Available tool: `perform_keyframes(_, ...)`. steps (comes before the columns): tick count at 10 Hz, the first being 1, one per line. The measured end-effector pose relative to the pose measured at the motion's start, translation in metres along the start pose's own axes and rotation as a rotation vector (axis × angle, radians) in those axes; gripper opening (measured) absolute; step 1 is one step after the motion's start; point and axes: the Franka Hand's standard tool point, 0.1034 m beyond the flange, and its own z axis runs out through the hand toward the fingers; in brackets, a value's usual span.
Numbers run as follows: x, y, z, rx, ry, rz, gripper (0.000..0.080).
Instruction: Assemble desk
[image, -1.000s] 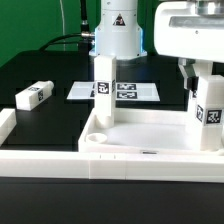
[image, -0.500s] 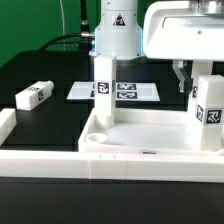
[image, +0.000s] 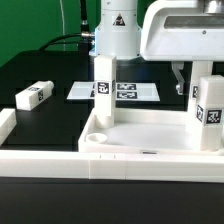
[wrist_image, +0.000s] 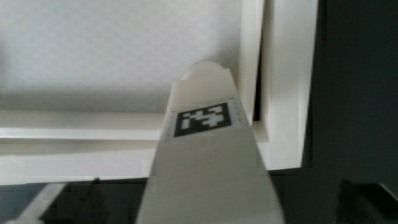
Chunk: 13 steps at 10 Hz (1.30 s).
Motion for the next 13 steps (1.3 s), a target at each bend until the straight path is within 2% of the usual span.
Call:
perform_keyframes(2,0.0004,0.0021,0.0000,-0.010,0.000,-0.116,0.0649)
perform_keyframes(4,0.0003,0.0024,0.0001,-0.010,0.000,-0.113,0.0374)
perform_keyframes(5,0.0003,0.0024,0.0002,-0.010,0.000,-0.113,0.0288)
perform_keyframes(9,0.0003,0.0028,0.0003,-0.010,0.000,-0.046,0.0288)
perform_keyframes(13,0.0001,0.0046,0.0007,0.006,0.006,0.303,0.0288)
